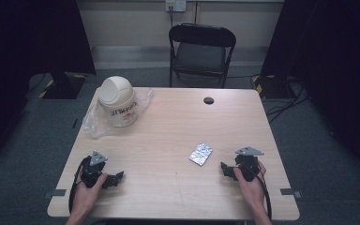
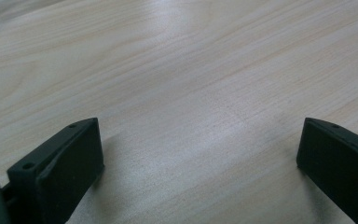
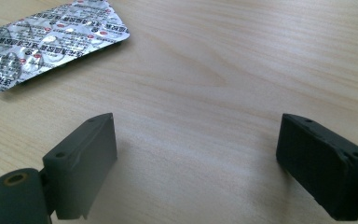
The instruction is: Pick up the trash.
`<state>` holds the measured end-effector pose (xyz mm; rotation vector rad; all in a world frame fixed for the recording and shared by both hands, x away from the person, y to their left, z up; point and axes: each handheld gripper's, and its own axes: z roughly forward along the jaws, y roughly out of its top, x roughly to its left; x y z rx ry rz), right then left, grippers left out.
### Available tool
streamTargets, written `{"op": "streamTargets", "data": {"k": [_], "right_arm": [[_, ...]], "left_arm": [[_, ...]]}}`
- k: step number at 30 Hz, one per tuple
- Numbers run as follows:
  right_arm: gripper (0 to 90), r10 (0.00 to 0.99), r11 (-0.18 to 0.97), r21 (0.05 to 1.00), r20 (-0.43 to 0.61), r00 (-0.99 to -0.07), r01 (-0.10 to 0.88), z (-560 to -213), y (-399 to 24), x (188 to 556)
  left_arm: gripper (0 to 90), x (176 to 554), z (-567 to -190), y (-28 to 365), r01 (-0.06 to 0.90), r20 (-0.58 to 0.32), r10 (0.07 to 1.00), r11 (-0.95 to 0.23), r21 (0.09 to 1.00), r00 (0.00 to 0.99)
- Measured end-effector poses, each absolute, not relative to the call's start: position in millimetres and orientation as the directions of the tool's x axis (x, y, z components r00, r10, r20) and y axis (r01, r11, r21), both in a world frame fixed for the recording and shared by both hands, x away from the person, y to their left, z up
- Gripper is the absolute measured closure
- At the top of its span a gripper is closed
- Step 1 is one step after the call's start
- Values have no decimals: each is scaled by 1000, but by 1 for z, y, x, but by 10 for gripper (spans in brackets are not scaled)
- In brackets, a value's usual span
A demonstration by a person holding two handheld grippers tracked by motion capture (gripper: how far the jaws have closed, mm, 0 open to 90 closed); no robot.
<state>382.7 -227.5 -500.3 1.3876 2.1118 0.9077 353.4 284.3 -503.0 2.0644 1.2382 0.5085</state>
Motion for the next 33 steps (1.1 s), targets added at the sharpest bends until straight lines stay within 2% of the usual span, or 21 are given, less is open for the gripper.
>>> {"op": "streamTargets", "data": {"k": [7,13,15,26,33], "right_arm": [[113,920,277,732,-15,-391,622,-500,-228,383],[113,920,277,732,-16,-391,622,-500,-228,383],[113,920,277,732,-16,-391,622,-500,-228,383],[113,920,277,733,-15,-391,622,-500,-228,383],[113,920,277,732,-16,-391,622,-500,-228,383]], "left_arm": [[3,354,-503,286,615,-3,876,-336,713,482],[79,351,-502,291,604,-3,881,-321,729,472],[162,351,-501,293,601,-11,888,-302,740,460],[169,354,-494,295,586,-32,881,-286,758,472],[170,362,-484,295,556,-13,867,-309,771,499]]}}
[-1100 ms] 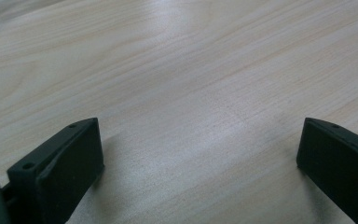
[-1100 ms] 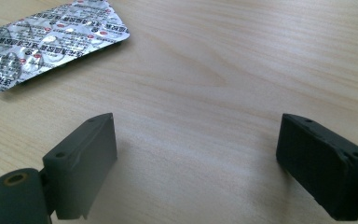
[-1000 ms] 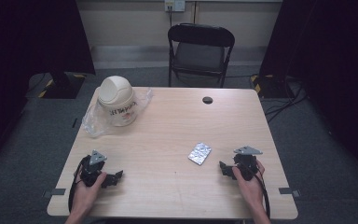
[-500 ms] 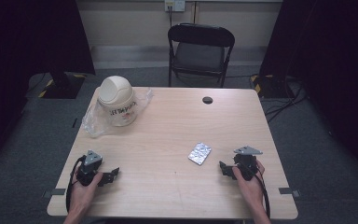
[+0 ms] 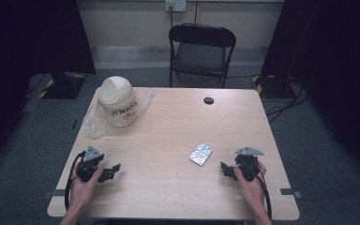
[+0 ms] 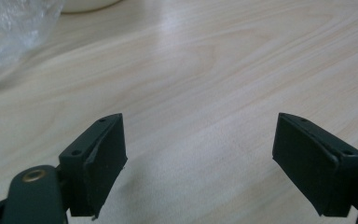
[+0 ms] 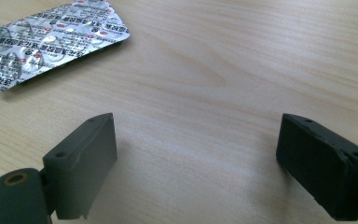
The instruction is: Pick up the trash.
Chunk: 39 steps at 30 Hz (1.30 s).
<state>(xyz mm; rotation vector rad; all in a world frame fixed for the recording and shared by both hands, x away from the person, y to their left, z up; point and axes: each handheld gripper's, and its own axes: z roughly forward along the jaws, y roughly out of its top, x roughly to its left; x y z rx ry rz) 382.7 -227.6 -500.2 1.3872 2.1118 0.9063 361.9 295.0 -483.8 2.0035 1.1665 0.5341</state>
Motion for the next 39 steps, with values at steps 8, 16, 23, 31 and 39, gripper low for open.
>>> {"op": "streamTargets", "data": {"k": [8,16,23,31,39], "right_arm": [[113,920,277,733,-15,-391,622,-500,-228,383],[113,920,277,733,-15,-391,622,-500,-228,383],[113,920,277,732,-17,-390,622,-500,-228,383],[113,920,277,733,-15,-391,622,-500,-228,383],[113,920,277,732,-16,-391,622,-500,-228,383]], "left_arm": [[169,374,-474,295,539,-38,867,-274,796,497],[169,394,-458,292,509,-31,861,-271,817,508],[169,419,-434,290,461,-5,846,-285,840,533],[169,451,-407,289,416,25,836,-298,859,548],[167,479,-384,292,370,98,834,-343,863,544]]}}
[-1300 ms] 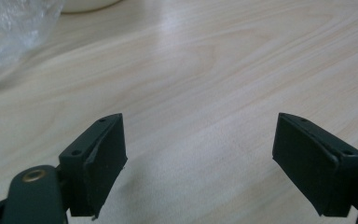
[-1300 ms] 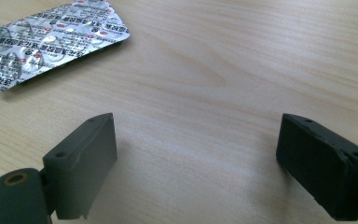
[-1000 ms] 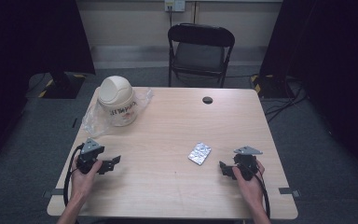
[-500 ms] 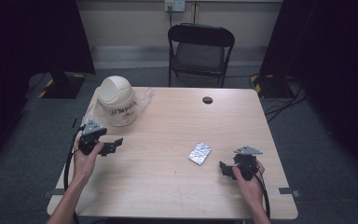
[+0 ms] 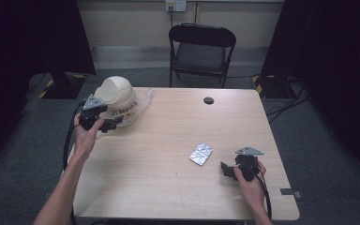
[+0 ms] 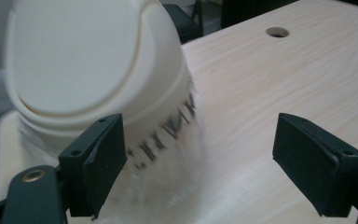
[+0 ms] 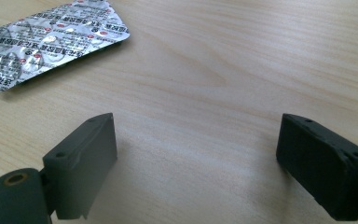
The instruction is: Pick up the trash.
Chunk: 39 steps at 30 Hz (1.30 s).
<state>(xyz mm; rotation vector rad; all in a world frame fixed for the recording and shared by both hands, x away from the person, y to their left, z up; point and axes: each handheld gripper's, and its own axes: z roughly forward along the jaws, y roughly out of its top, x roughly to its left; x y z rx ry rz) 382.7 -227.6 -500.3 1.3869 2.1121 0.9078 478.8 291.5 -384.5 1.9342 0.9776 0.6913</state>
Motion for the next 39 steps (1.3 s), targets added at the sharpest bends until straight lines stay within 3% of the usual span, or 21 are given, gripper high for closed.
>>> {"op": "streamTargets", "data": {"k": [8,16,19,27,30,39], "right_arm": [[113,920,277,732,-16,-390,622,-500,-228,383],[113,920,277,732,-16,-391,622,-500,-228,383],[113,920,277,732,-16,-391,622,-500,-228,383],[113,920,277,732,-17,-391,622,-500,-228,383],[113,920,277,732,-16,-391,622,-500,-228,383],[113,920,277,733,-15,-391,622,-500,-228,383]], "left_arm": [[167,507,-371,297,355,70,828,-312,881,556],[153,536,-383,290,377,50,826,-309,873,562],[158,541,-389,293,410,8,830,-284,866,558],[168,547,-398,290,425,-3,819,-295,856,574],[226,546,-400,285,423,13,797,-335,842,604],[227,545,-401,273,399,24,767,-360,843,641]]}}
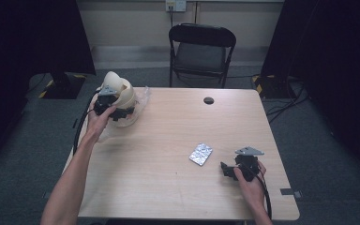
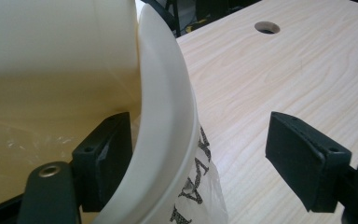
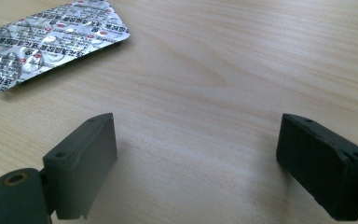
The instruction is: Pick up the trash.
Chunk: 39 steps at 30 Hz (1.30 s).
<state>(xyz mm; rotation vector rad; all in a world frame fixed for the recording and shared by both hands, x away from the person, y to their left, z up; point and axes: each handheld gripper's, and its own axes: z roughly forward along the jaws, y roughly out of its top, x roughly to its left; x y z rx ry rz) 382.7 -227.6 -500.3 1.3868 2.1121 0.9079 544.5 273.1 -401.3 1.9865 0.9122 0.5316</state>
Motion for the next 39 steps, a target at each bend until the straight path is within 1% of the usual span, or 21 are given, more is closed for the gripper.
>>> {"op": "streamTargets", "data": {"k": [6,8,14,16,18,21,22,24,26,27,30,31,35,37,39], "right_arm": [[113,920,277,733,-15,-391,622,-500,-228,383],[113,920,277,732,-16,-391,622,-500,-228,383],[113,920,277,733,-15,-391,622,-500,-228,383],[113,920,277,732,-14,-392,622,-500,-228,383],[113,920,277,732,-15,-391,622,-500,-228,383],[113,920,277,733,-15,-391,622,-500,-228,383],[113,920,277,733,-15,-391,622,-500,-228,383],[113,920,277,732,-15,-391,622,-500,-228,383],[113,920,277,733,-15,-391,622,-500,-228,383],[113,920,277,732,-16,-391,622,-500,-228,383],[113,920,277,732,-16,-391,622,-500,-228,383],[113,920,277,732,-16,-390,622,-500,-228,383],[113,920,277,733,-15,-391,622,-500,-228,383],[113,920,277,732,-15,-392,622,-500,-228,383],[113,920,277,733,-15,-391,622,-500,-228,383]], "left_arm": [[213,540,-394,280,430,-17,798,-307,849,603],[207,537,-390,281,434,-18,800,-307,847,600],[195,519,-375,285,432,-44,802,-275,859,596],[194,512,-374,285,427,-46,810,-259,866,585],[196,506,-376,284,442,-66,800,-260,859,597],[196,494,-378,282,436,-29,811,-283,854,584],[193,494,-378,282,436,-29,811,-283,854,584],[192,489,-376,281,445,-33,802,-297,845,596],[185,483,-371,280,434,-42,788,-293,852,614],[197,475,-367,278,407,-54,780,-266,874,624],[200,467,-365,274,396,-50,769,-272,877,638],[201,458,-369,268,402,-70,748,-272,875,660],[204,447,-380,257,405,-71,729,-295,865,681],[205,443,-388,252,418,-99,717,-283,863,689],[204,440,-398,244,429,-103,710,-298,852,697]]}}
